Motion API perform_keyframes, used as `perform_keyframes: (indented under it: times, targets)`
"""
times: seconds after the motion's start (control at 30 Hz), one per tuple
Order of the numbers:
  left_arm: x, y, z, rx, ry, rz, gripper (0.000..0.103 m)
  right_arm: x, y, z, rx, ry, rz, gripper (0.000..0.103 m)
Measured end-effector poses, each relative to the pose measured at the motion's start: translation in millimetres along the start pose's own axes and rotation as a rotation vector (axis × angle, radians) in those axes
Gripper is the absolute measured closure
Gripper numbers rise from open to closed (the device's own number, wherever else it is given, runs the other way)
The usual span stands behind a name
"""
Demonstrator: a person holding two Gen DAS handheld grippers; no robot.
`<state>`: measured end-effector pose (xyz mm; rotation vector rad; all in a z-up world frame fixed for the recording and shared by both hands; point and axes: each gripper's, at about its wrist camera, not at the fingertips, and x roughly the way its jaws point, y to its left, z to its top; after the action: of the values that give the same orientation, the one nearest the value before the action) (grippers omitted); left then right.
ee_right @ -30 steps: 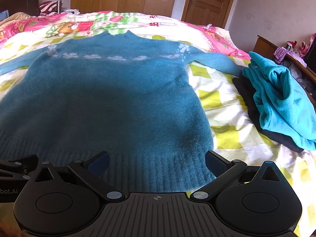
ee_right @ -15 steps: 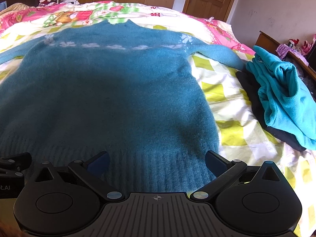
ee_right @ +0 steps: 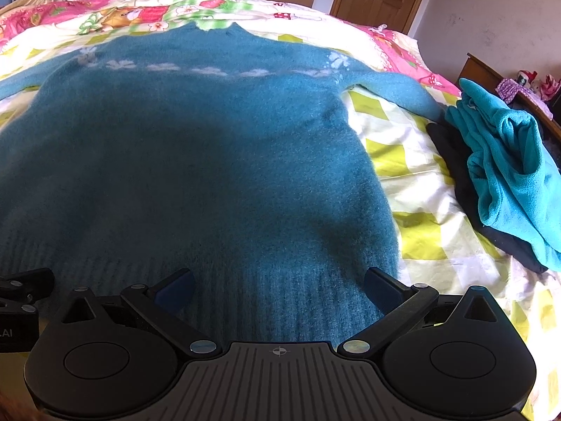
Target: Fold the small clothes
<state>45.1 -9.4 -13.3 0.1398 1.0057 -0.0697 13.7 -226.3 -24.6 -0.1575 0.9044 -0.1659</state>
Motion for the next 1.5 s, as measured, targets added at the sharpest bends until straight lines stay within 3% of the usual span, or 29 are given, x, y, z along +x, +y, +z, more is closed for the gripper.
perform_keyframes:
  times: [0.8,1.0,1.2,1.37,1.5]
  targets:
    - [-5.8,1.9,1.1,-0.011,0.002,-0.012,0.0,-10.2,-1.6,3.6,-0.007,-0.028,0.005,0.0]
    - [-27.9,15.5,12.7,-0.004,-0.062,-0.039,0.0,-16.8,-1.0,12.0,-0.024,-0.058,0.021,0.0]
    - [-39.6,53.5,57.9,0.03,-0.199,0.028,0.0,-18.8,-4.9,52.7,-0.057,-0.137,0.066,0.0]
    - [-19.4,96.9,87.3,-0.035,-0.225,0.1,0.0,-5.8,-1.6,101.1,-0.064,-0.183,0.09,0.0]
    - [4.9,140.0,97.2,-0.12,-0.214,0.17,0.0,8.0,28.8,128.9,-0.13,-0.217,0.139,0.0]
